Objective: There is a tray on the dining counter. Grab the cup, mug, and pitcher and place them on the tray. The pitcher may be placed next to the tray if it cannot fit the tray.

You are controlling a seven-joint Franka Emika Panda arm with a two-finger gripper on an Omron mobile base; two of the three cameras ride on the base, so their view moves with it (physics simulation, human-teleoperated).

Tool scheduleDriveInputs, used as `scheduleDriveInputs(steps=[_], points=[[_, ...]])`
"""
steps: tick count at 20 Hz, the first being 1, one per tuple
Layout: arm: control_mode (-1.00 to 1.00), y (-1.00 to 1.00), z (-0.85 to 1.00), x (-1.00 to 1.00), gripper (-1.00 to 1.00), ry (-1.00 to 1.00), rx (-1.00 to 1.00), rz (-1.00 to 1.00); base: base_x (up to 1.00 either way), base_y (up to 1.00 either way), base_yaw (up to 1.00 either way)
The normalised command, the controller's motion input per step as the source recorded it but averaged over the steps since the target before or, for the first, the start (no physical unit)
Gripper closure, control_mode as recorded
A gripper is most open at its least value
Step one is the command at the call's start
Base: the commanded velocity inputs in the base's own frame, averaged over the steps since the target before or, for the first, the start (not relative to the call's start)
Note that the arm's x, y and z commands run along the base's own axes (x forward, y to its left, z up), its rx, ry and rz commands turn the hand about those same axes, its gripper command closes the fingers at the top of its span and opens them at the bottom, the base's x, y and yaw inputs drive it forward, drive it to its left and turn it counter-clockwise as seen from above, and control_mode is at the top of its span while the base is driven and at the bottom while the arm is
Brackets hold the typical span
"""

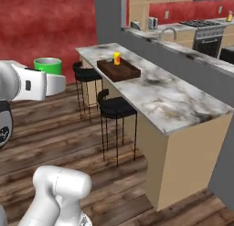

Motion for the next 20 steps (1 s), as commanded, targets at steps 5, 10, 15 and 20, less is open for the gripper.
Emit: scheduleDriveInputs(steps=[5, 10, 15, 20], points=[[1.0, 0.0, 0.0, 0.0, 1.0, 0.0, 0.0, 0.0, 0.2, 1.0, -0.47], [1.0, 0.0, 0.0, 0.0, 1.0, 0.0, 0.0, 0.0, 0.42, 1.0, -0.49], [1.0, 0.0, 0.0, 0.0, 1.0, 0.0, 0.0, 0.0, 0.54, 1.0, -0.45], [1.0, 0.0, 0.0, 0.0, 1.0, 0.0, 0.0, 0.0, 0.38, 1.0, -0.45]])
